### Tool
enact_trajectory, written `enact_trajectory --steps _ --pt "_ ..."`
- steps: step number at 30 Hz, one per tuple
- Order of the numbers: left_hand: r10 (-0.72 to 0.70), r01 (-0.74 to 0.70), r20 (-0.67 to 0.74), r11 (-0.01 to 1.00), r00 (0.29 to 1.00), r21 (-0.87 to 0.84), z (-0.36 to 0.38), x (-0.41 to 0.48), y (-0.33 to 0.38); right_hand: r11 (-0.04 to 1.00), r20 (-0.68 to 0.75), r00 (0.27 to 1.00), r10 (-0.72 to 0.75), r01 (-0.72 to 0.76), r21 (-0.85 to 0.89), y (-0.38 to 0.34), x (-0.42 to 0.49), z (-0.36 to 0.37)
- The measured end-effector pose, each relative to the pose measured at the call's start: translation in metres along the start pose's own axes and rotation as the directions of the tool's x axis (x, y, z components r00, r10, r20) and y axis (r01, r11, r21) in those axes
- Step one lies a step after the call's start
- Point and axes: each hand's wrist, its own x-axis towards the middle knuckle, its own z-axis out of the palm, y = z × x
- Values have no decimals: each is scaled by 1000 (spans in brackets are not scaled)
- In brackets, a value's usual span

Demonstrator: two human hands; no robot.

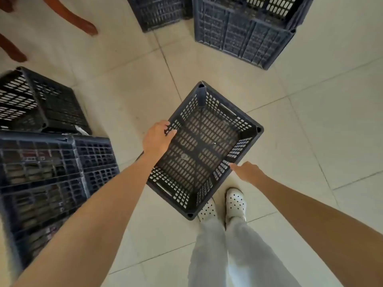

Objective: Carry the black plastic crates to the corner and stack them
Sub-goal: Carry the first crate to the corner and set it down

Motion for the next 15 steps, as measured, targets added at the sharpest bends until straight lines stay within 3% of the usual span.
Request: enact_trajectory --steps 5,10,12,15 --pt "6 -4 -61 999 998 33 47 46 -28 964 121 990 75 -103 245 5 51 44" --pt "-51 38 78 987 996 155 85 90 -56 878 108 980 169 -199 435 12 92 82" --pt "-98 82 137 990 986 115 93 100 -60 838 97 979 179 -203 506 10 100 93" --pt "-136 140 115 990 984 -26 95 108 -60 783 107 976 191 -217 583 4 105 98"
